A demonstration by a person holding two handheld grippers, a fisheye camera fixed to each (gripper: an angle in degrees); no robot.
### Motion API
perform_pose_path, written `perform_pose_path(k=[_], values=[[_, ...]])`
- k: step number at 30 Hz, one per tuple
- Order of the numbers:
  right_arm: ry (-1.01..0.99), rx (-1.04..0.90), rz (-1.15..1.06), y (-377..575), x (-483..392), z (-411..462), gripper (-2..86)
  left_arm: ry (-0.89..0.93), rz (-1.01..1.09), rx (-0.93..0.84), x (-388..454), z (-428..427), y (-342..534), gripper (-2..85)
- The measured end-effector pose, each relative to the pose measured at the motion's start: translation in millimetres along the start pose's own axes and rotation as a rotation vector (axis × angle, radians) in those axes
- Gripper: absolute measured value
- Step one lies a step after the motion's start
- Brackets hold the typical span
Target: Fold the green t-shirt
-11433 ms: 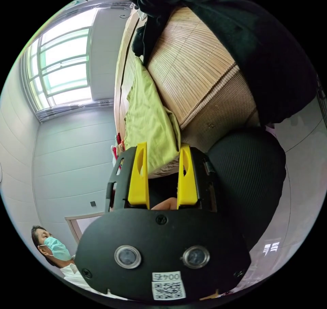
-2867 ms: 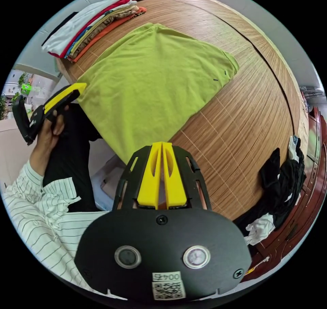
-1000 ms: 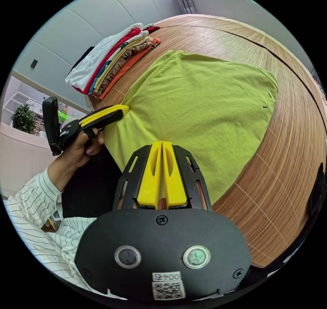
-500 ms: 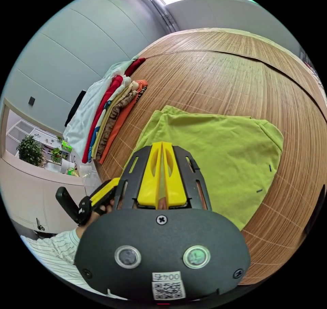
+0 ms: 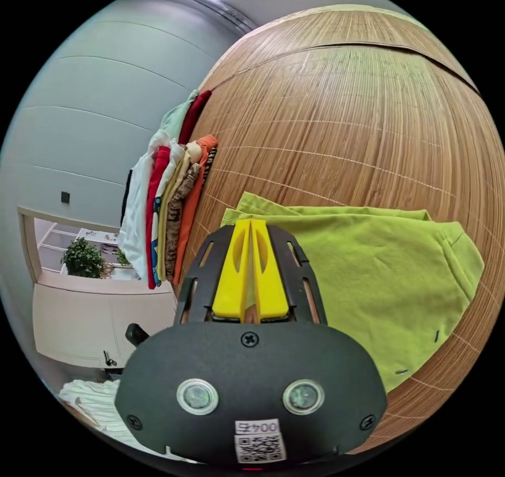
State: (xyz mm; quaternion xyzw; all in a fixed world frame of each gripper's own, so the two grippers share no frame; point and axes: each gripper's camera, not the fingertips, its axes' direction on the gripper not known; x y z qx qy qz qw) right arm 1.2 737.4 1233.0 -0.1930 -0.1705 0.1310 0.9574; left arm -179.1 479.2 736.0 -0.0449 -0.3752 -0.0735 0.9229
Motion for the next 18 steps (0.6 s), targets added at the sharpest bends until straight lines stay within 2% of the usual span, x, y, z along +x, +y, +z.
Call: perform_pose_path(k=[2,6,8,10,13,18], values=[[-0.055,0.031,0.002,10.3,16.3,-23.8,-0.7,0.0,0.0,0.002,2.1,-2.2,2.5,0.1],[0.011,0.152,0.296,39.8,101.4,-67.4,-0.2,-0.007,0.001,0.004,9.1,-7.1,7.0,0.1],[-0.05,0.158,0.356,54.0,124.8,-74.9,0.5,-0.016,0.007,0.0,13.7,-8.1,7.2,0.1],[-0.208,0.241,0.303,82.2,119.9,-98.0,2.9,-0.025,0.016,-0.008,19.0,-9.1,5.9,0.1],[-0.312,0.219,0.194,144.8,98.1,-116.3,5.8,0.003,-0.012,-0.024,20.3,-17.6,1.4,0.1],[-0.342,0.123,0.217,295.0,91.8,-96.5,5.0,0.111,-0.13,0.03,36.3,-78.9,15.2,0.1]])
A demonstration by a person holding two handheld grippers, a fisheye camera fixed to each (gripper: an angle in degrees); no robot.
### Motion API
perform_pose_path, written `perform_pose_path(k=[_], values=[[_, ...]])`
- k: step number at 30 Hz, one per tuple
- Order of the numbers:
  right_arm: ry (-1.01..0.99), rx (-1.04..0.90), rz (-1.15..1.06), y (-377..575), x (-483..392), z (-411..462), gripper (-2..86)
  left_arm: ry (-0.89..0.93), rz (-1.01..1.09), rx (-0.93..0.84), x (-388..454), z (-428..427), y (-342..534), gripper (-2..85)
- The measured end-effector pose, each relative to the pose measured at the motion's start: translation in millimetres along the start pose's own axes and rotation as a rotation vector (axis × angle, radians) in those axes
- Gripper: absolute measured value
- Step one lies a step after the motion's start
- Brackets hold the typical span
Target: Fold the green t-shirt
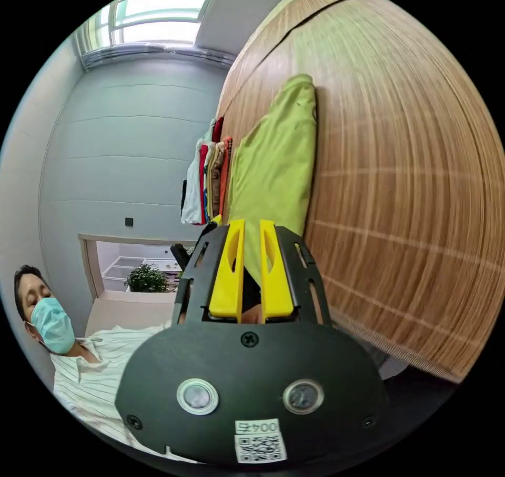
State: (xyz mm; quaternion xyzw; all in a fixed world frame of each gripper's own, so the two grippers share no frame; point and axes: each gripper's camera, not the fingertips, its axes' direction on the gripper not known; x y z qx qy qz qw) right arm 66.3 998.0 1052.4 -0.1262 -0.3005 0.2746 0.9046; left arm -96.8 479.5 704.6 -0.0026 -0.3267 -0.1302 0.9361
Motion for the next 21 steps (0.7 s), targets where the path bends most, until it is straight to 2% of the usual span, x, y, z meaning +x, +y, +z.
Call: perform_pose_path(k=[3,5,7,10,14,21], values=[[-0.02,-0.035,0.038,73.8,22.5,15.5,4.8,-0.009,0.011,-0.042,17.3,-11.2,27.7,0.1],[0.069,0.01,0.021,105.2,19.6,22.2,5.9,-0.052,0.011,-0.04,23.4,-21.1,44.2,0.1],[0.414,0.107,-0.15,142.7,-16.0,36.6,7.0,-0.049,-0.032,-0.019,22.4,-33.8,59.1,0.1],[0.738,0.136,-0.434,180.4,-61.3,77.2,7.9,-0.064,-0.034,-0.022,28.0,-37.3,75.4,0.1],[0.809,0.126,-0.506,191.6,-72.7,115.7,8.4,-0.127,0.021,-0.043,42.7,-28.0,82.9,0.1],[0.83,0.122,-0.437,202.9,-64.4,147.3,7.5,-0.105,-0.021,-0.041,44.0,-23.5,86.0,0.1]])
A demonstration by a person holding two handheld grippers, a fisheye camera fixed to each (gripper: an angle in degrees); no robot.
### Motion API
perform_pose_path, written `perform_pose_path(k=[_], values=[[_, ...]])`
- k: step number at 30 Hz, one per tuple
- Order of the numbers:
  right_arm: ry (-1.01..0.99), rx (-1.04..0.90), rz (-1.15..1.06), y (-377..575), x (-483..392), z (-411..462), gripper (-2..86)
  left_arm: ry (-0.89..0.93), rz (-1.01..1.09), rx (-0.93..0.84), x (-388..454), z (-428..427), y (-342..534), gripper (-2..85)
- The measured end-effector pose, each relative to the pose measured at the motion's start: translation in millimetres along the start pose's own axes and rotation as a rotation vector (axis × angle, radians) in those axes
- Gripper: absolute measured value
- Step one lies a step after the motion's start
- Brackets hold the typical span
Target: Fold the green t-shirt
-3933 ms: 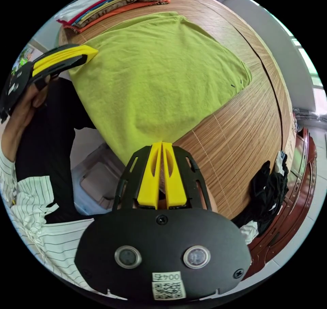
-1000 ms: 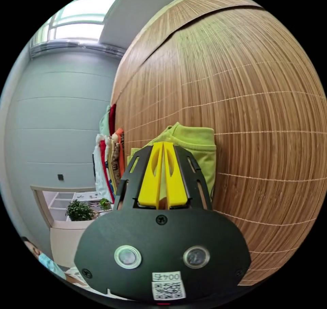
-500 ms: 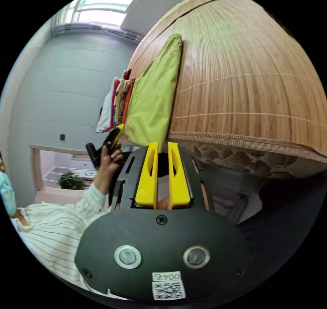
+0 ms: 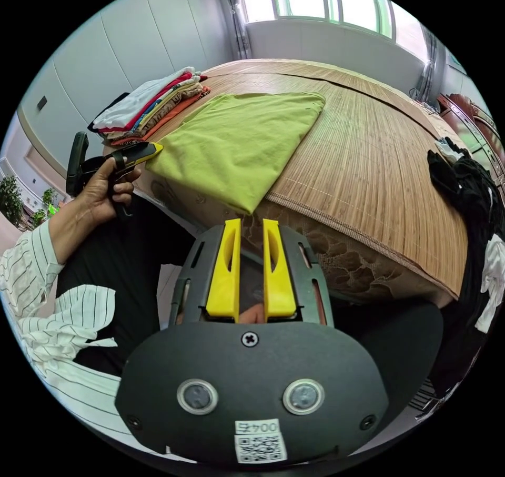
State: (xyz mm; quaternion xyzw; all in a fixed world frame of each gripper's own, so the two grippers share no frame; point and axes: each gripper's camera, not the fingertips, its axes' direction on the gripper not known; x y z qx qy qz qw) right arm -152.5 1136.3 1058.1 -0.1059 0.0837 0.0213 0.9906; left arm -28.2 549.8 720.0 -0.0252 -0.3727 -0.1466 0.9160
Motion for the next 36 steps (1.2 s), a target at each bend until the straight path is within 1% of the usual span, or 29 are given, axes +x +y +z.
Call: perform_pose_path(k=[5,8,10,12,14,17,19,20,22,24,25,29,31,33,36], values=[[-0.03,0.009,0.029,-5.0,-0.6,6.6,7.1,0.012,-0.015,0.009,5.6,0.4,2.9,0.1],[-0.021,0.008,0.017,-7.5,-4.5,13.4,5.3,0.01,-0.018,0.011,10.3,1.7,3.5,0.1],[0.021,0.012,-0.003,-9.7,-6.7,17.4,2.4,-0.001,-0.017,0.008,12.6,3.1,3.8,0.1],[0.068,-0.013,-0.037,-8.8,-8.1,22.6,1.5,-0.029,-0.02,0.016,15.0,3.4,4.8,0.2],[0.055,-0.015,-0.031,-4.9,-2.9,25.6,1.6,-0.042,-0.017,0.018,16.1,4.5,4.9,0.2],[-0.085,-0.006,0.013,-3.9,21.3,19.5,4.9,-0.018,-0.031,0.021,9.8,2.4,4.8,0.4],[-0.232,-0.028,0.112,-5.3,56.2,18.9,8.7,0.007,-0.047,0.023,5.0,-3.7,4.4,0.6],[-0.286,-0.041,0.152,-5.4,66.9,20.9,9.5,0.044,-0.051,0.02,2.9,-9.3,5.0,0.8],[-0.518,-0.085,0.313,-5.8,106.8,36.0,11.4,0.105,-0.068,0.003,0.7,-17.3,10.1,1.3],[-0.674,-0.099,0.41,-7.9,128.2,49.2,12.0,0.235,-0.145,-0.038,-8.0,-21.0,28.0,2.6],[-0.736,-0.1,0.451,-10.9,137.3,56.3,12.2,0.268,-0.172,-0.05,-11.3,-20.3,34.5,2.9],[-0.827,-0.115,0.514,-23.3,152.8,73.1,10.4,0.458,-0.345,-0.147,-33.3,1.6,84.4,7.2],[-0.809,-0.169,0.555,-32.3,158.9,82.6,5.4,0.498,-0.351,-0.191,-30.6,12.2,93.5,9.1],[-0.79,-0.184,0.575,-40.1,161.8,81.4,3.4,0.573,-0.393,-0.23,-29.6,27.9,100.2,11.2],[-0.761,-0.185,0.547,-59.0,159.5,64.3,2.1,0.661,-0.474,-0.276,-35.4,53.8,104.5,13.8]])
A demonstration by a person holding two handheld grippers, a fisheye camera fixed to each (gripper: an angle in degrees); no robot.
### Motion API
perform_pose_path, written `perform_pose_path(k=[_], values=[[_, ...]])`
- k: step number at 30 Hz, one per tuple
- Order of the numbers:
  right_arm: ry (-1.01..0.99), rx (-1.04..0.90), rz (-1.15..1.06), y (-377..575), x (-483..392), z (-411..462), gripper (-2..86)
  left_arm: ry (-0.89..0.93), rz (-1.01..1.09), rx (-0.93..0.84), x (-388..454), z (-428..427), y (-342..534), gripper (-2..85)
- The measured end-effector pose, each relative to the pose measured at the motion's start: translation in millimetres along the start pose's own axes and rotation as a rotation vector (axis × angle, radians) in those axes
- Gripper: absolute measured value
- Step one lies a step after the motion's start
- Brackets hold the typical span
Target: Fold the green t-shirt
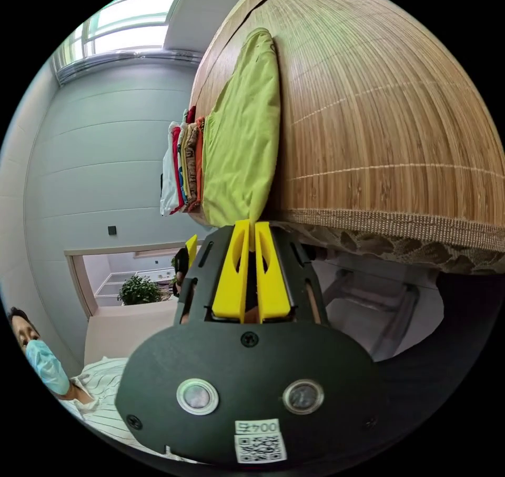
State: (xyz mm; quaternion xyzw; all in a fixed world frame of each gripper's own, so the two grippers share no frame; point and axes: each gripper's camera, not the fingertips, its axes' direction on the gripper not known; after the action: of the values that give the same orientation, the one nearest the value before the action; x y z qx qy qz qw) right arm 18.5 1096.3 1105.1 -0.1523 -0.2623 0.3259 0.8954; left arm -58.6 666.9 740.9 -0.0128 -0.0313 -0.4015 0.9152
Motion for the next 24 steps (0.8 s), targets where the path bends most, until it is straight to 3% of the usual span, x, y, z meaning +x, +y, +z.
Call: perform_pose_path(k=[8,17,20,24], values=[[-0.074,0.016,-0.019,-32.9,-53.4,-36.7,1.2,0.193,-0.155,-0.023,-31.6,60.4,-22.7,18.9],[-0.068,0.004,-0.002,-58.3,-72.4,-54.4,1.2,0.296,-0.185,0.131,-30.7,97.8,-53.0,20.5],[-0.072,-0.005,0.001,-63.7,-70.3,-59.7,1.5,0.241,-0.178,0.136,-24.5,110.4,-74.8,16.7],[-0.112,-0.025,-0.034,-71.7,-62.7,-65.3,5.3,-0.018,-0.147,0.139,-5.9,111.6,-102.6,5.6]])
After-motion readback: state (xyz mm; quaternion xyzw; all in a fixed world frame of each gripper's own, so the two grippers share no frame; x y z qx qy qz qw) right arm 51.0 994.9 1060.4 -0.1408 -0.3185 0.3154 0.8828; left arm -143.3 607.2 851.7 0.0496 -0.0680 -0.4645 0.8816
